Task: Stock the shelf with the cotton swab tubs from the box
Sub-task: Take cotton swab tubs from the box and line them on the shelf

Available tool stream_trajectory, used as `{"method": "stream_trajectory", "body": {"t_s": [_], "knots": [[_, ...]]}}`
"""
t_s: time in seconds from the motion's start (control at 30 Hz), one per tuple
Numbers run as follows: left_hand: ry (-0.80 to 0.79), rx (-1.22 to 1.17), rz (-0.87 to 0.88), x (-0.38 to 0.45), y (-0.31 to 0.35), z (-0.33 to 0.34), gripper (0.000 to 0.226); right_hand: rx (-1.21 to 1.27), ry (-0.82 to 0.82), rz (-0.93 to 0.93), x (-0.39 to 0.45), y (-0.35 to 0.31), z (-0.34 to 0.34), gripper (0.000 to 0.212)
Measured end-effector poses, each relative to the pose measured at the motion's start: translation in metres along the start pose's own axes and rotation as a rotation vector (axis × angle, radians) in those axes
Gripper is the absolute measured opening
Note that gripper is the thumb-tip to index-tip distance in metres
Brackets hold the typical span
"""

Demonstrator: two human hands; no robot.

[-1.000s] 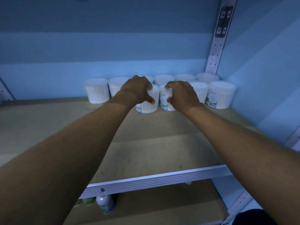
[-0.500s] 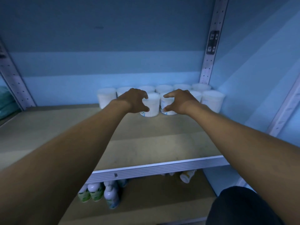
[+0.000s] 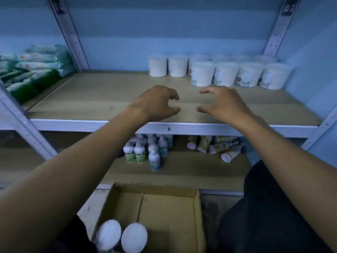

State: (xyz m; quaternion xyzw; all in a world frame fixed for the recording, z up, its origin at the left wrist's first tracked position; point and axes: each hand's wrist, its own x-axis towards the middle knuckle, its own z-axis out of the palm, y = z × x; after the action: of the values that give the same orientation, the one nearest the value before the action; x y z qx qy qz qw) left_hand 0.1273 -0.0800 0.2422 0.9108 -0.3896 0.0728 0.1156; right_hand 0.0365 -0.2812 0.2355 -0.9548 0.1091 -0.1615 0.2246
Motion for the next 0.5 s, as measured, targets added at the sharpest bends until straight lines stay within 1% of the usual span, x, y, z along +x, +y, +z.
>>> {"method": "stream_trajectory", "body": {"t_s": [0.13, 0.27, 0.37, 0.5], "knots": [[0.021, -0.032, -0.015, -0.066, -0.011, 0.016, 0.041, -0.012, -0.023, -0.081, -0.051, -0.022, 0.042, 0.058], [0.056, -0.08, -0.026, -0.12, -0.026, 0.036, 0.051, -0.001, -0.039, -0.143, -0.093, -0.034, 0.092, 0.064], [0.027, -0.107, -0.087, -0.154, -0.036, 0.051, 0.057, -0.001, -0.035, -0.171, -0.113, -0.044, 0.123, 0.074], [-0.018, -0.12, -0.188, -0.19, -0.051, 0.072, 0.058, 0.022, -0.036, -0.175, -0.126, -0.058, 0.151, 0.081]]}}
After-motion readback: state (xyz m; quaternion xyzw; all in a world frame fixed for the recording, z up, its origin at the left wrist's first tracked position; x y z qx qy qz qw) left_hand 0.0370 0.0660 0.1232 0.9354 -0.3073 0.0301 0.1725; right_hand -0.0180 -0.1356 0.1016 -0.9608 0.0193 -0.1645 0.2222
